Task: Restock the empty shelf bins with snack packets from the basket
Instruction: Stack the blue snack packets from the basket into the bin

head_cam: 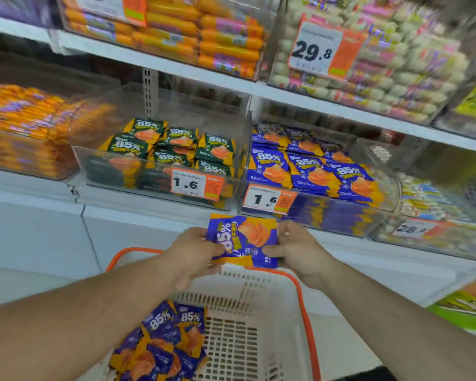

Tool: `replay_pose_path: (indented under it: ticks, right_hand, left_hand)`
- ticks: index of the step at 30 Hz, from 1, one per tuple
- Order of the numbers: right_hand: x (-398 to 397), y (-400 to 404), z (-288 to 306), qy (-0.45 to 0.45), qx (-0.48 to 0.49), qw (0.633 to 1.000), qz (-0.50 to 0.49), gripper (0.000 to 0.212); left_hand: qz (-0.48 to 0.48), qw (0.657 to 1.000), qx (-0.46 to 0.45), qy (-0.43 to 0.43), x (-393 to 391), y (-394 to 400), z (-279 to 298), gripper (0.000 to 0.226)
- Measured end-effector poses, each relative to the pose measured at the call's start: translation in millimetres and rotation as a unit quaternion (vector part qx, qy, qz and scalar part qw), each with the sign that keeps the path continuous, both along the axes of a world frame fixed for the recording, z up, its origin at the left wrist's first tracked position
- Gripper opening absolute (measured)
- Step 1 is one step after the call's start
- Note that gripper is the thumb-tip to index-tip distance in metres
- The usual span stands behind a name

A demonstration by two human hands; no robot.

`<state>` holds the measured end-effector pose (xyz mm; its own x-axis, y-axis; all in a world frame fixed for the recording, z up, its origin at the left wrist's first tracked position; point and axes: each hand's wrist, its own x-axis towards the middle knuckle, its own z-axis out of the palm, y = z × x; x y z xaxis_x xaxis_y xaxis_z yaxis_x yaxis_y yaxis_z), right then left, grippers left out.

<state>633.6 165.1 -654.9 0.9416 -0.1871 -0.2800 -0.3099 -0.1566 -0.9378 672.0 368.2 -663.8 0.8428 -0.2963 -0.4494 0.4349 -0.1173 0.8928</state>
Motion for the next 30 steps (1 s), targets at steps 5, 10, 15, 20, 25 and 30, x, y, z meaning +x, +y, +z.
replay_pose_path:
  ticks: [5, 10, 15, 20, 25, 30]
  right_hand:
    - [-12, -16, 39, -0.112, -0.020, 0.993, -0.017, 0.040]
    - [-15, -36, 63, -0.113, 0.029, 0.993, -0.005, 0.031]
    - [-10, -63, 76, -0.142, 0.097, 0.983, -0.065, 0.042]
    - [7, -97, 94, -0.198, 0.078, 0.957, -0.197, 0.044]
    - [44, -139, 109, -0.196, 0.027, 0.931, -0.307, 0.047]
    - [100, -173, 112, -0.166, 0.015, 0.916, -0.364, 0.045]
  left_hand:
    - [-0.008, 0.996, -0.012, -0.092, 10, -14, 29, 0.026]
    - [-0.078, 0.984, 0.016, -0.158, 27, -41, 67, 0.027]
    - [-0.037, 0.953, 0.089, -0.287, 59, -88, 90, 0.038]
    - [0.004, 0.756, 0.355, -0.550, 83, -120, 87, 0.055]
    - [-0.022, 0.668, 0.482, -0.567, 108, -137, 73, 0.062]
    - [0.001, 0.662, 0.478, -0.578, 111, -139, 64, 0.060]
